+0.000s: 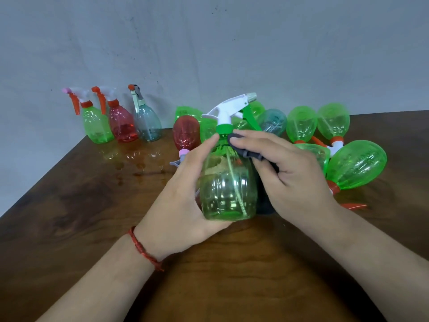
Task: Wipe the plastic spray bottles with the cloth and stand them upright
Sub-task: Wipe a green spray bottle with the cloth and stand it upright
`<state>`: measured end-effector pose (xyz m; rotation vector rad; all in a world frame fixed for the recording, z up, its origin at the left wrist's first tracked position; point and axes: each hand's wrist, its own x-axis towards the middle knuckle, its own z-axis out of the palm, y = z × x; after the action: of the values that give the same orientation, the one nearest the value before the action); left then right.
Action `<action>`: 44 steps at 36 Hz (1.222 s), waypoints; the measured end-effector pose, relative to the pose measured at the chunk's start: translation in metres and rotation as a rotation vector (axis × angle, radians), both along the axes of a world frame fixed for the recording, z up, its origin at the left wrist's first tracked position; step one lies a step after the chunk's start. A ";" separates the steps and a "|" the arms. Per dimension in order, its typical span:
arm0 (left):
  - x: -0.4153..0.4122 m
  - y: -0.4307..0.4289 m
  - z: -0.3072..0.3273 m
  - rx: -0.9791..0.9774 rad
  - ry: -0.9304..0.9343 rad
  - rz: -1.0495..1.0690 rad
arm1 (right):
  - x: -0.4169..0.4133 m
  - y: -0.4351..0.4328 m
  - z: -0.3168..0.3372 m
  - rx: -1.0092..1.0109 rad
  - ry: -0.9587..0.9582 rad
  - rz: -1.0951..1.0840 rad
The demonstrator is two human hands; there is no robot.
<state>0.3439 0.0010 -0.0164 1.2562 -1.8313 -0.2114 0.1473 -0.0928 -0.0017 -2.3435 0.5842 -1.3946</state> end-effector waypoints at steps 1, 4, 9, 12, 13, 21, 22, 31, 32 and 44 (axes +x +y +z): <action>0.000 0.000 0.000 -0.016 -0.014 0.026 | 0.000 0.000 0.000 -0.026 0.014 -0.001; 0.001 -0.001 -0.003 -0.008 0.061 0.077 | -0.001 0.001 -0.002 -0.115 0.062 0.006; 0.001 -0.002 -0.003 0.006 0.277 0.179 | -0.001 0.005 -0.004 -0.261 0.139 0.049; 0.001 -0.002 0.001 -0.015 0.364 0.232 | 0.000 0.006 -0.006 -0.297 0.156 0.080; 0.001 -0.002 0.002 -0.016 0.384 0.239 | 0.000 0.006 -0.007 -0.305 0.159 0.084; -0.003 0.001 0.003 0.020 0.379 0.137 | 0.001 0.007 -0.004 -0.129 0.015 0.058; -0.004 0.003 0.004 0.020 0.360 0.108 | 0.001 0.007 -0.003 -0.065 -0.025 0.040; -0.009 0.006 0.001 -0.006 0.213 -0.044 | 0.000 0.009 0.004 -0.030 -0.201 -0.079; -0.010 0.006 0.001 -0.008 0.194 -0.053 | 0.000 0.009 0.002 -0.044 -0.207 -0.091; -0.004 0.001 -0.003 -0.062 0.282 0.040 | -0.001 0.006 0.000 0.091 -0.066 0.127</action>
<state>0.3396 0.0024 -0.0191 1.1554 -1.5590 -0.2917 0.1460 -0.0868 -0.0015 -2.2137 0.4612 -1.3531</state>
